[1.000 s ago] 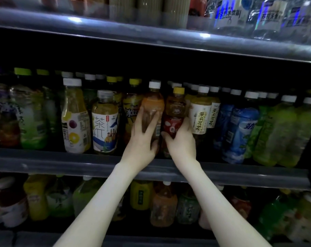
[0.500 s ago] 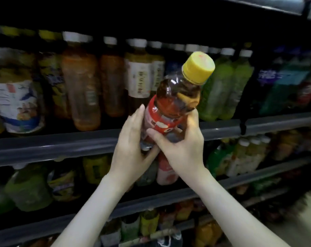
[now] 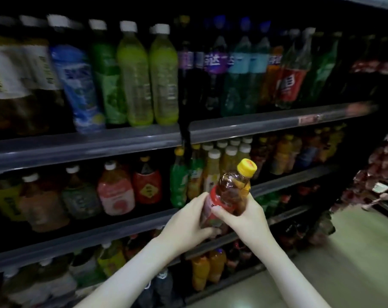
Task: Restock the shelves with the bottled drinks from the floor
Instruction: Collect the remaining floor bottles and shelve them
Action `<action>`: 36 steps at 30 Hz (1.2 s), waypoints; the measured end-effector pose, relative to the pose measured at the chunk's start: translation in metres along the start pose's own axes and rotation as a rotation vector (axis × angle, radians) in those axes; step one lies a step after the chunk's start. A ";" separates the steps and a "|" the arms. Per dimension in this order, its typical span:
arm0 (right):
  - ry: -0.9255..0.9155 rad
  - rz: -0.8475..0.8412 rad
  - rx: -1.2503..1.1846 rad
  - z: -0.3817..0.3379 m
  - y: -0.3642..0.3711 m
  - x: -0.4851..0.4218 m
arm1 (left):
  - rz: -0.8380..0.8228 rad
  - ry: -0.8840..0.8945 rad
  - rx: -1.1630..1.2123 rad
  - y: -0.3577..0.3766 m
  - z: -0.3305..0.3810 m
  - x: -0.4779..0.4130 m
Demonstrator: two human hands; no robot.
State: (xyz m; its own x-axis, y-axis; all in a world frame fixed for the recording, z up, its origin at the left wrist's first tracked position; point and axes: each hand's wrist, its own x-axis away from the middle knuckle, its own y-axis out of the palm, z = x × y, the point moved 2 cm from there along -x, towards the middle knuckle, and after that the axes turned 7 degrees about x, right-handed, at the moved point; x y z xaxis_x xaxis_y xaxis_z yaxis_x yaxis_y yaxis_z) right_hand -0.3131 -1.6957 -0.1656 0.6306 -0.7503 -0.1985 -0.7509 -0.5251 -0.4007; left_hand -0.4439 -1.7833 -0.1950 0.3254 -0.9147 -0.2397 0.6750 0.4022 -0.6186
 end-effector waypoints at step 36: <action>0.074 0.156 -0.056 0.278 -0.184 -0.273 | 0.179 -0.233 -0.539 0.242 -0.019 -0.329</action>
State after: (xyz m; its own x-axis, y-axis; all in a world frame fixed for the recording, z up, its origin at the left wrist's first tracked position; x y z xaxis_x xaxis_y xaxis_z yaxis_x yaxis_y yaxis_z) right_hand -0.2922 -1.2826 -0.2863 0.4910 -0.8508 -0.1873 -0.8494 -0.4199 -0.3196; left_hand -0.4000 -1.3858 -0.2803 0.5799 -0.7779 -0.2423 0.1868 0.4164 -0.8898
